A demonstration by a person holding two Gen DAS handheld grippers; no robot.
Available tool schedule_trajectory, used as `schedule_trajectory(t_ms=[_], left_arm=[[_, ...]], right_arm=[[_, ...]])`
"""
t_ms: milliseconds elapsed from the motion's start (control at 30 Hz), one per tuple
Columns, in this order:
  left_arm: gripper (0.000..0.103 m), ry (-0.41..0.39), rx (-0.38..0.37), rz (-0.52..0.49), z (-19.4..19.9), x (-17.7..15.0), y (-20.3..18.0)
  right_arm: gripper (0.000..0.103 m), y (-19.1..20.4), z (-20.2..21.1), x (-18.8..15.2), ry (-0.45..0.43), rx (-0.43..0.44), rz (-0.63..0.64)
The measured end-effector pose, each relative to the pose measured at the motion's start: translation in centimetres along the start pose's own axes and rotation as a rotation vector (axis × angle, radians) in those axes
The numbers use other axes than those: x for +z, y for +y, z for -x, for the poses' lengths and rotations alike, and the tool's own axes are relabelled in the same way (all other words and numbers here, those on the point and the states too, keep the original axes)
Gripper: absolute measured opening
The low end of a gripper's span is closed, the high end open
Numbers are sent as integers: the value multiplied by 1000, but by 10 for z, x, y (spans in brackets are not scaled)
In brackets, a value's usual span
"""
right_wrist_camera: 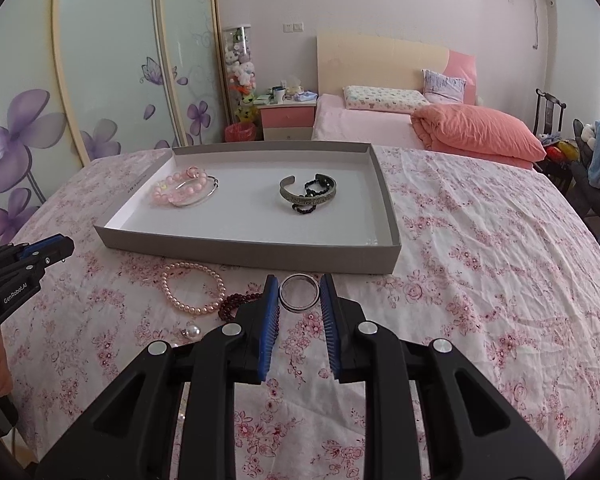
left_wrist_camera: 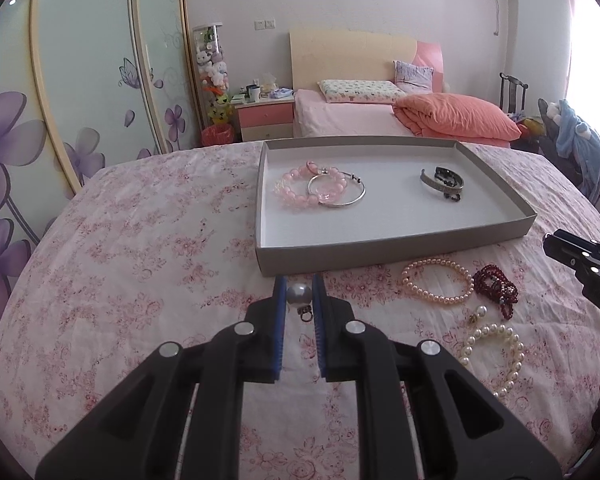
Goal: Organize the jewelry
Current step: 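Lift the silver ring and pearl earring off the bedspread with both tools, then carry the ring and earring into the grey tray and open both tools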
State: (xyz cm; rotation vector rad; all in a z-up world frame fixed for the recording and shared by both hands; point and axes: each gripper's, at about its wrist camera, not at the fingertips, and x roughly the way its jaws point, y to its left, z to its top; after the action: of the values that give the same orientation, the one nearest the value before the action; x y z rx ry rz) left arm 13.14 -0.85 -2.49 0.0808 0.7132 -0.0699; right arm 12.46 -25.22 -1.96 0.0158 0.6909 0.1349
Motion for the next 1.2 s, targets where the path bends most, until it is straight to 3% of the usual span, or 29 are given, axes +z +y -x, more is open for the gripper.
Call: schedule_trajectory(t_ms=[500, 967, 1200], left_arm=[[14, -4, -11, 0, 1, 1, -3], [14, -226, -3, 9, 40, 29, -10], [14, -305, 12, -5, 48, 43, -19]], right_arm=[[23, -2, 4, 0, -19, -1, -9], [23, 24, 60, 28, -390, -31, 77], [23, 34, 58, 40, -444, -20, 102]])
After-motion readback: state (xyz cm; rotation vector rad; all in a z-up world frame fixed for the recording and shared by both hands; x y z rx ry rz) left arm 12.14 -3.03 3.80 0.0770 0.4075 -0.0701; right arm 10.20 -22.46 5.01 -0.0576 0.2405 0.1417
